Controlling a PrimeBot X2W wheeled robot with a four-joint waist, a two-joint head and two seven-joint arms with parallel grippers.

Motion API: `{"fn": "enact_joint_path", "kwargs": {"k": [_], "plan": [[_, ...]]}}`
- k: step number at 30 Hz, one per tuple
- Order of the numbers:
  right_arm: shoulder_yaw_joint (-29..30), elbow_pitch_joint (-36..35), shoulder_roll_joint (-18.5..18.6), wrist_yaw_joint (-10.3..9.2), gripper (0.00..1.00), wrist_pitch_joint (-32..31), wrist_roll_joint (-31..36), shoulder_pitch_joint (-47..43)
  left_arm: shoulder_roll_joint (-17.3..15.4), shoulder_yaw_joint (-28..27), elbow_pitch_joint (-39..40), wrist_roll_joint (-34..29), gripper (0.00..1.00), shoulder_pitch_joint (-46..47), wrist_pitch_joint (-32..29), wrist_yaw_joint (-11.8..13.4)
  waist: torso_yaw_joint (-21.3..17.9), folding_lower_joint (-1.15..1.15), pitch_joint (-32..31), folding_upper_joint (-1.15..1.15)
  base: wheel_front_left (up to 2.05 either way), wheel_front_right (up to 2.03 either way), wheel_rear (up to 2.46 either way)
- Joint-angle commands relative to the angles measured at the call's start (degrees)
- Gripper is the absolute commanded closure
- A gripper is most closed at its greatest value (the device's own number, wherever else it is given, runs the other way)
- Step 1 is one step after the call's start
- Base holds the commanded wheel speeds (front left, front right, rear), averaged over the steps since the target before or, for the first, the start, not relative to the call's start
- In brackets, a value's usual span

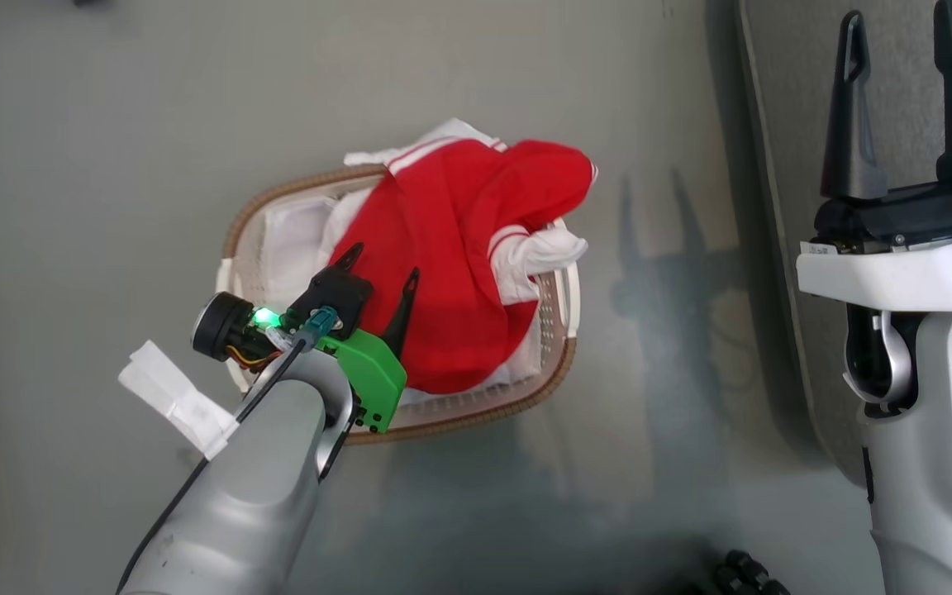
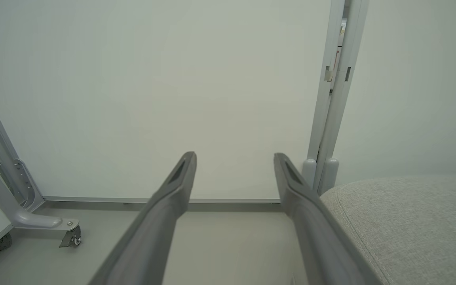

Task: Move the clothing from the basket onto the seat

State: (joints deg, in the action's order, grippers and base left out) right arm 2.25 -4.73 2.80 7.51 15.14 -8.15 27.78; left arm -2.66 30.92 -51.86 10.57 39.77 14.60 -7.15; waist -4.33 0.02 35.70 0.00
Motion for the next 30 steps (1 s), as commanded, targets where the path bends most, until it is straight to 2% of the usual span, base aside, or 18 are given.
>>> {"fn": "enact_joint_path", "kwargs": {"k": [1, 10, 19, 21, 23, 30], "plan": [[-0.08, -0.38, 0.16, -0.04, 0.00, 0.02, -0.56, 1.09, -0.41, 0.45, -1.46, 0.70, 0.00, 1.96, -0.28, -0.31, -4.78, -0.02, 7.89, 0.00, 0.00, 0.00, 0.00], [-1.04, -0.79, 0.16, -0.04, 0.00, 0.02, -2.23, 2.40, -0.47, 2.89, -10.27, 2.56, 0.00, 6.91, -1.09, -0.38, -7.03, -0.02, 11.45, 0.00, 0.00, 0.00, 0.00], [-1.71, -0.42, 0.17, -0.04, 0.00, 0.02, -3.24, 2.54, -0.92, 2.43, -16.99, 3.14, 0.01, 10.42, -1.27, 2.34, -8.09, -0.02, 12.46, 0.00, 0.00, 0.00, 0.00], [-1.85, -0.17, 0.17, -0.04, 0.00, 0.02, -3.41, 2.42, -0.95, 2.44, -18.05, 3.35, 0.58, 10.76, -1.30, 2.80, -8.10, -0.02, 12.26, 0.00, 0.00, 0.00, 0.00], [-1.97, 0.02, 0.17, -0.04, 0.00, 0.02, -3.51, 2.34, -1.13, 2.52, -18.72, 3.43, 1.00, 10.70, -1.35, 3.09, -8.04, -0.02, 12.06, 0.00, 0.00, 0.00, 0.00], [-1.95, 0.72, 0.17, -0.04, 0.00, 0.02, -2.94, 2.04, -0.92, 2.88, -19.66, 4.32, 1.00, 10.34, -0.89, 2.40, -7.08, -0.02, 10.53, 0.00, 0.00, 0.00, 0.00]]}}
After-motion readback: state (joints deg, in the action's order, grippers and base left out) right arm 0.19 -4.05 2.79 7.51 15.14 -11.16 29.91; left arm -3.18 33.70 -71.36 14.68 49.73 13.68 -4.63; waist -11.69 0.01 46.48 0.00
